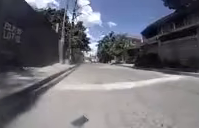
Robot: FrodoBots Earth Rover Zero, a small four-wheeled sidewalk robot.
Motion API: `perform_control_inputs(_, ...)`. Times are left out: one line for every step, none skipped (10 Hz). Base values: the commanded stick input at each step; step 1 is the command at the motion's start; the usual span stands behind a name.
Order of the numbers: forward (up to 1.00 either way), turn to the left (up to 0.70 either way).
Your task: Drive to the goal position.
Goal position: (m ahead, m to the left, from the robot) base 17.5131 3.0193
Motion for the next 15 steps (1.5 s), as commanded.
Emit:
perform_control_inputs(1.0, 0.0)
perform_control_inputs(1.0, 0.0)
perform_control_inputs(1.0, 0.0)
perform_control_inputs(1.0, 0.0)
perform_control_inputs(1.0, 0.0)
perform_control_inputs(1.0, 0.0)
perform_control_inputs(1.0, 0.0)
perform_control_inputs(1.0, 0.0)
perform_control_inputs(1.0, 0.0)
perform_control_inputs(1.0, 0.0)
perform_control_inputs(1.0, 0.0)
perform_control_inputs(1.0, 0.0)
perform_control_inputs(1.0, 0.0)
perform_control_inputs(1.0, 0.0)
perform_control_inputs(1.0, 0.0)
